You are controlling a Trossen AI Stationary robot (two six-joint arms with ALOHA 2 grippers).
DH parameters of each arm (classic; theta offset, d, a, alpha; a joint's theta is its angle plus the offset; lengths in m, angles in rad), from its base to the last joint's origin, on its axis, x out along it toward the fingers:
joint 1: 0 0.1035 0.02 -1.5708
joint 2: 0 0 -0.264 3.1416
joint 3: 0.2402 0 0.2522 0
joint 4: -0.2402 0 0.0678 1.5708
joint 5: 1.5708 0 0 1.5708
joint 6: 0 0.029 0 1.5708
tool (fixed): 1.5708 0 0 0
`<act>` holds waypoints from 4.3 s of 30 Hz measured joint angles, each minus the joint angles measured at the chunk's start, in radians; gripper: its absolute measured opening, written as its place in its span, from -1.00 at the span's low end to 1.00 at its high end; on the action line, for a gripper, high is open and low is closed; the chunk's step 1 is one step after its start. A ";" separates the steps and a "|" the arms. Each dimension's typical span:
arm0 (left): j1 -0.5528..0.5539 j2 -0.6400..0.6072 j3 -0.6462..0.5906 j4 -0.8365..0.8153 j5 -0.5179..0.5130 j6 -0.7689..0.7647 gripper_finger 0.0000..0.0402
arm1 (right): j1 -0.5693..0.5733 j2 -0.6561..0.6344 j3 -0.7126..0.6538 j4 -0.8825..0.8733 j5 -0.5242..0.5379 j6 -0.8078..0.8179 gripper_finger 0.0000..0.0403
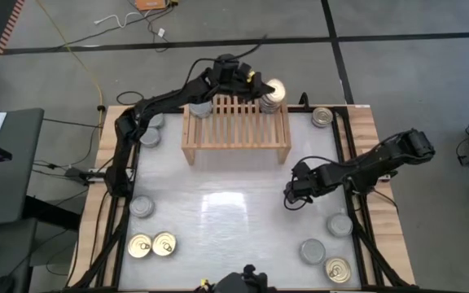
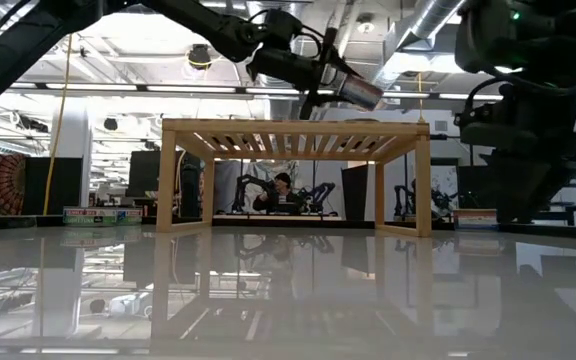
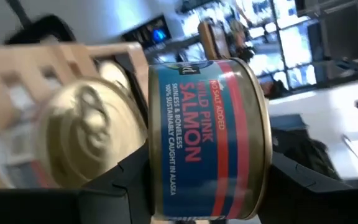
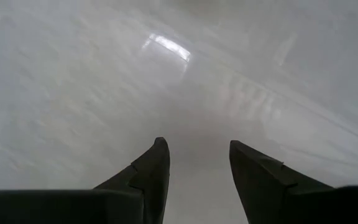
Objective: Stack canned seafood by type on shelf
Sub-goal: Stack the blue-pink tuna can on top of the other blue-pink can on the shelf
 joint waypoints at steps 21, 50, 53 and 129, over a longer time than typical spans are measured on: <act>-0.026 0.000 0.000 -0.020 -0.179 -0.016 0.06 | -0.009 0.000 0.000 0.022 -0.003 0.003 -0.05; -0.064 0.000 0.000 -0.060 -0.281 -0.046 0.20 | 0.012 0.000 0.000 0.033 -0.005 -0.006 -0.05; -0.064 0.000 0.000 -0.060 -0.281 -0.030 0.28 | 0.012 0.000 0.000 0.033 -0.005 -0.008 -0.05; -0.043 0.000 -0.001 -0.112 0.086 -0.052 0.44 | 0.043 0.000 0.000 0.041 -0.006 0.019 -0.05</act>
